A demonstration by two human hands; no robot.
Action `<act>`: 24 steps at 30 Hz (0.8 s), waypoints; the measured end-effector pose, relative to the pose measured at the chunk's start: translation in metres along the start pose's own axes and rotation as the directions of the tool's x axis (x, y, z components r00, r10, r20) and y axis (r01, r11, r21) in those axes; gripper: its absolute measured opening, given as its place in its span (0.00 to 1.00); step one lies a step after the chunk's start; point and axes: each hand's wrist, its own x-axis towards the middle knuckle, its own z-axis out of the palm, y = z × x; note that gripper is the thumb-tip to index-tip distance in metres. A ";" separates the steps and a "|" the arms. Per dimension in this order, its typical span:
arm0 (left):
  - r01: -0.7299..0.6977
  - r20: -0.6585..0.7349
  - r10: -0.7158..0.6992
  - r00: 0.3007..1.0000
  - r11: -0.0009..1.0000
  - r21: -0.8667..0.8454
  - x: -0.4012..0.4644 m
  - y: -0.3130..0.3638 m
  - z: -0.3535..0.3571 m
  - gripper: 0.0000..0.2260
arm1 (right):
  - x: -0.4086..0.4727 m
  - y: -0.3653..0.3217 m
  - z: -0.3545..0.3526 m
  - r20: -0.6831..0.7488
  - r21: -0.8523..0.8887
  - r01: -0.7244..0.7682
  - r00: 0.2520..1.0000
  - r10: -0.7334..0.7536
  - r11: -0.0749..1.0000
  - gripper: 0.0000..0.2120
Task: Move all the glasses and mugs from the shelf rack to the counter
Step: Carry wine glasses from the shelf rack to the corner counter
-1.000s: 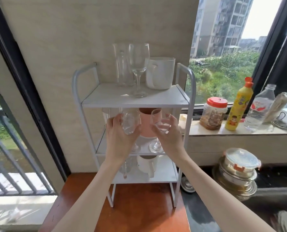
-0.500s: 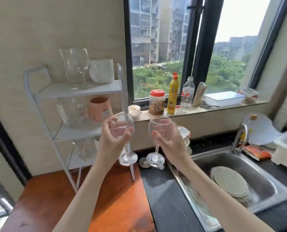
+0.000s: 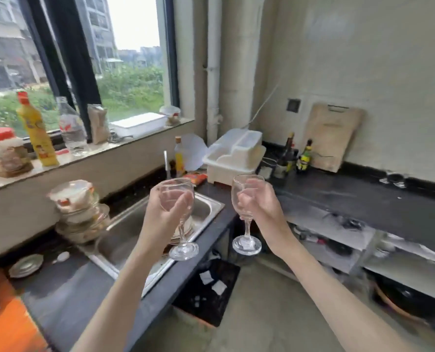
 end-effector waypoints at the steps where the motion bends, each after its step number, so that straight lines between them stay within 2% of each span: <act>1: 0.012 0.046 -0.011 0.999 1.000 -0.027 0.004 0.001 0.027 0.22 | -0.005 0.001 -0.026 -0.049 -0.020 -0.004 0.999 0.004 1.000 0.23; 3: 0.030 0.123 -0.021 0.992 0.997 -0.075 0.012 0.002 0.072 0.23 | -0.012 0.000 -0.066 -0.136 -0.060 -0.018 0.991 0.009 0.998 0.25; 6: 0.040 0.265 -0.008 0.964 0.992 -0.118 0.024 -0.002 0.154 0.16 | -0.018 0.001 -0.136 -0.292 -0.131 -0.035 0.956 -0.005 0.991 0.26; 9: 0.029 0.351 0.036 0.936 0.984 -0.178 0.036 -0.007 0.229 0.15 | -0.017 0.005 -0.202 -0.400 -0.184 -0.066 0.916 -0.013 0.981 0.25; 14: -0.006 0.474 0.096 0.875 0.982 -0.187 0.070 -0.010 0.346 0.20 | 0.006 0.021 -0.302 -0.492 -0.245 -0.128 0.870 -0.010 0.961 0.10; 17: 0.005 0.499 0.098 0.861 0.980 -0.201 0.098 -0.013 0.411 0.26 | 0.030 0.025 -0.358 -0.555 -0.255 -0.152 0.832 -0.015 0.955 0.12; 20: 0.006 0.544 0.112 0.831 0.977 -0.211 0.119 -0.014 0.472 0.21 | 0.046 0.025 -0.413 -0.613 -0.275 -0.179 0.789 -0.030 0.945 0.19; 24: 0.031 0.624 0.131 0.770 0.970 -0.243 0.130 -0.018 0.547 0.12 | 0.059 0.028 -0.479 -0.679 -0.281 -0.209 0.733 -0.040 0.937 0.13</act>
